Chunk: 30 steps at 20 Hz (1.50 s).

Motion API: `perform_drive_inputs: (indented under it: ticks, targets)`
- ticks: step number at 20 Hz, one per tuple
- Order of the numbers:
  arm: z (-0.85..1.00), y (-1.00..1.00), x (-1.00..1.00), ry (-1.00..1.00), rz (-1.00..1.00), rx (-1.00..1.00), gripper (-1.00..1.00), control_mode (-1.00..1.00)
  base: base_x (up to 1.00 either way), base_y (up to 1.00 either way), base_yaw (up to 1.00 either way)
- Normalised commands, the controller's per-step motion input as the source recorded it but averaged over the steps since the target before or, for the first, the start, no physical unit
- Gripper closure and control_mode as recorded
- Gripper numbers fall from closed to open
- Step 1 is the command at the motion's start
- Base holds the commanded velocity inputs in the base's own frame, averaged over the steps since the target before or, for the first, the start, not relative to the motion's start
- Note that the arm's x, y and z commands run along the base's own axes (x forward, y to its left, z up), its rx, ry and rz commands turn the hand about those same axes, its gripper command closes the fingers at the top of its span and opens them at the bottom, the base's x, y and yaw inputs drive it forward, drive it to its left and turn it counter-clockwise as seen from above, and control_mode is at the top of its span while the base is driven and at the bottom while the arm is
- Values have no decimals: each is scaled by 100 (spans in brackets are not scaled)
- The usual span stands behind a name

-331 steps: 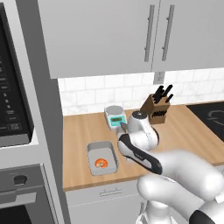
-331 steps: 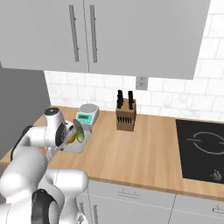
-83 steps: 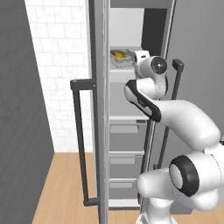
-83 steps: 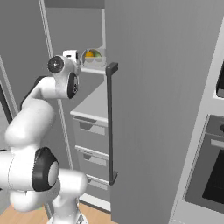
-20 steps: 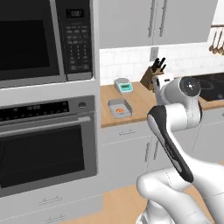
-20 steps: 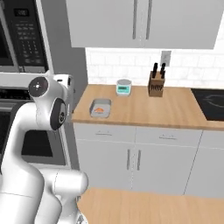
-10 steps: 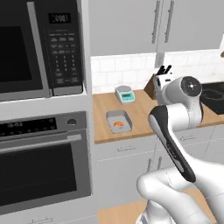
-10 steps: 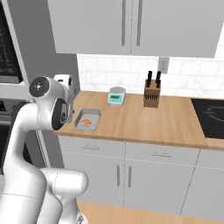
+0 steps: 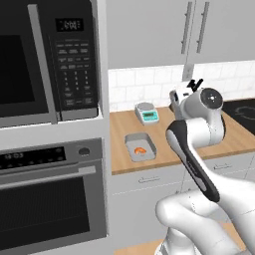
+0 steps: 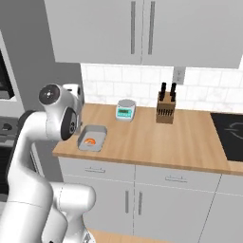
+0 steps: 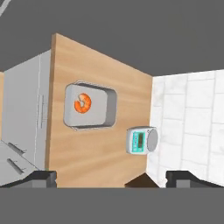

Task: Take the meat container that has the shrimp and place it on the second highest rack of the freezer. Then take the vegetable container that has the lemon and cucumber and place it on the highest rack of the freezer.

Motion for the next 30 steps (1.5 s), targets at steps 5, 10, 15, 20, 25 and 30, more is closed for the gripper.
perform_drive_inputs:
  ticks: [5, 10, 15, 20, 25, 30]
  targets:
    - [-56, 2, 9, 12, 8, 0, -100, -100, 0, 0, 0]
    - [-59, 3, 0, 21, 12, 0, -100, -100, 0, 0, 0]
    - [-45, 21, 0, 28, 27, -6, -100, -100, 0, 0, 0]
    - [-32, 36, 0, 31, 25, -8, -100, -100, 0, 0, 0]
    - [-37, 19, 1, 14, 12, -4, -100, -100, 0, 0, 0]
    - [-34, 0, 24, -6, 1, 0, -100, -100, 0, 0, 0]
